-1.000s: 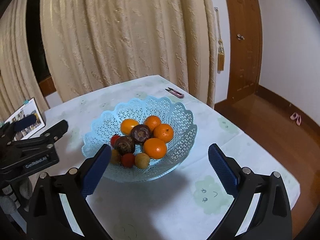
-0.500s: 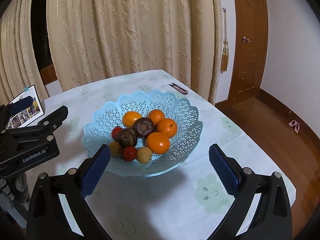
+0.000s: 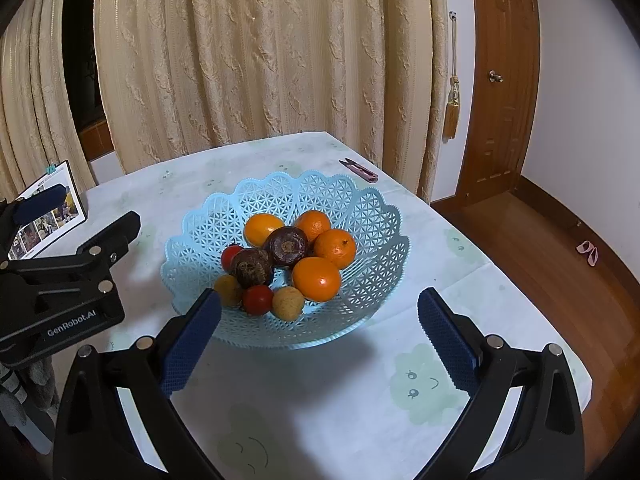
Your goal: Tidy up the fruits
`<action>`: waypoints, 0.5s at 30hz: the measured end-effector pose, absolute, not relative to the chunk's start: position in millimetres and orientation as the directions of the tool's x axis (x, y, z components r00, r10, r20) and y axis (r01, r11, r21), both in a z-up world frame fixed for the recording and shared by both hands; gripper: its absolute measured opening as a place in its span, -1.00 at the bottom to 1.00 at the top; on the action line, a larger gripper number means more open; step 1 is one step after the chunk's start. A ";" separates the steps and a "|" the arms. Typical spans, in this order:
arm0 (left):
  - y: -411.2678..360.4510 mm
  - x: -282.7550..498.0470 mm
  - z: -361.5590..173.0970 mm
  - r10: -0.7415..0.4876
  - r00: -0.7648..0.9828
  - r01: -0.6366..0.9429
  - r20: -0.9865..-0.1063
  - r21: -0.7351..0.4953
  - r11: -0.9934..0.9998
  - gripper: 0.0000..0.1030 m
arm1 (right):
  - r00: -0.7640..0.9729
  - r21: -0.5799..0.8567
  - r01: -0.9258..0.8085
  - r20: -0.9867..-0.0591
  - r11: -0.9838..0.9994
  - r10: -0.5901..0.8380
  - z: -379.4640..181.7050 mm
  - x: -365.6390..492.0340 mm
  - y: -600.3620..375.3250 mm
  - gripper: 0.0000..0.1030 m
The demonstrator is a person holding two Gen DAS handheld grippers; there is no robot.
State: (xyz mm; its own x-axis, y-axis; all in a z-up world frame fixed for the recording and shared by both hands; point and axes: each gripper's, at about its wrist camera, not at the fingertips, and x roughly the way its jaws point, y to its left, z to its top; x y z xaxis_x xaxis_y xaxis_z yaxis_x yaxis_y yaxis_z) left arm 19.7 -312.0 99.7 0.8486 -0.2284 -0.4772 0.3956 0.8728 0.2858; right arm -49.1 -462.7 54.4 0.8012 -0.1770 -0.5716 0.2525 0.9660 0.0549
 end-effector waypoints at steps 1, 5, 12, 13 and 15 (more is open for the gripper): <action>-312.4 19.3 99.4 -0.229 0.849 0.397 -0.477 0.288 0.871 0.90 | 0.801 0.055 0.253 -0.572 0.966 -0.177 54.4 -49.2 -462.8 0.94; -314.1 17.1 98.1 -0.233 0.851 0.402 -0.471 0.299 0.865 0.90 | 0.801 0.056 0.255 -0.572 0.965 -0.178 54.5 -49.0 -463.6 0.94; -316.7 14.6 97.1 -0.230 0.855 0.403 -0.465 0.315 0.859 0.90 | 0.801 0.061 0.258 -0.572 0.964 -0.178 55.2 -50.1 -465.4 0.94; -316.6 15.1 96.8 -0.226 0.855 0.400 -0.467 0.315 0.861 0.90 | 0.801 0.061 0.259 -0.572 0.964 -0.179 55.3 -50.0 -465.3 0.94; -316.2 16.6 96.9 -0.221 0.853 0.396 -0.472 0.311 0.864 0.90 | 0.800 0.060 0.259 -0.572 0.964 -0.179 55.2 -50.0 -465.1 0.94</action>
State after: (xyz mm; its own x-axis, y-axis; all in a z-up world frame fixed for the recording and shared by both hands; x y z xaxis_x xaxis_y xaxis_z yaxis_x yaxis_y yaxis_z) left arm 16.6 -316.2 96.9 0.8535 -0.2212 -0.4719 0.3958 0.8642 0.3107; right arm -50.0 -465.1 55.2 0.8001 -0.1791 -0.5725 0.2590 0.9640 0.0605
